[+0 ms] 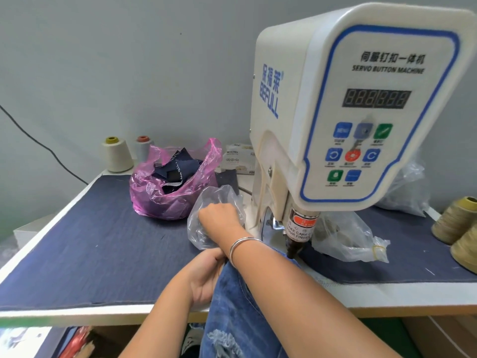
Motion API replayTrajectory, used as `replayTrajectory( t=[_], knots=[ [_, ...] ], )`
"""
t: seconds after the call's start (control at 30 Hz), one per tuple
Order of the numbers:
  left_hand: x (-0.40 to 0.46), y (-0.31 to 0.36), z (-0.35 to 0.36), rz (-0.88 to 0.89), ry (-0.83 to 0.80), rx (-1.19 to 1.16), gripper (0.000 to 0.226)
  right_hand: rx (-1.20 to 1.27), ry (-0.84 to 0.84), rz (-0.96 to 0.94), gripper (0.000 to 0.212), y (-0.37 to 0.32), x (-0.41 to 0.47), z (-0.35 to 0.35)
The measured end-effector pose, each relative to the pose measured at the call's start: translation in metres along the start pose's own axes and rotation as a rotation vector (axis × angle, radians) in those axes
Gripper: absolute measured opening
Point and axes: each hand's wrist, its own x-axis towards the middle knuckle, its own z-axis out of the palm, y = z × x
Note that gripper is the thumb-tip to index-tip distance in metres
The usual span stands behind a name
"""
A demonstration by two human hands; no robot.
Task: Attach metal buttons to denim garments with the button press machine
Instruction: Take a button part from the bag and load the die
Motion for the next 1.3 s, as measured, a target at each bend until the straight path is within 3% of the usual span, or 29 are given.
replayTrajectory(
  t=[0.6,0.83,0.97,1.07,1.23,1.3],
  knots=[
    [0.000,0.000,0.001,0.014,0.074,0.084,0.027,-0.034,0.079,-0.057,0.026,-0.003,-0.006,0.005],
    [-0.002,0.000,-0.002,0.040,0.068,0.167,0.025,0.083,0.031,0.040,0.024,0.000,-0.009,0.008],
    [-0.003,0.000,-0.002,0.050,0.034,0.217,0.035,0.193,0.033,0.105,0.022,0.004,-0.017,-0.003],
    [-0.004,0.000,-0.001,0.074,0.080,0.202,0.028,0.330,0.122,0.152,0.019,0.000,-0.032,-0.028],
    [0.000,-0.004,-0.005,0.174,0.148,0.080,0.028,0.893,0.432,0.172,0.006,-0.021,-0.126,-0.053],
    [-0.003,-0.003,-0.005,0.122,0.121,0.133,0.026,1.101,0.482,0.238,0.008,-0.019,-0.175,-0.052]
  ],
)
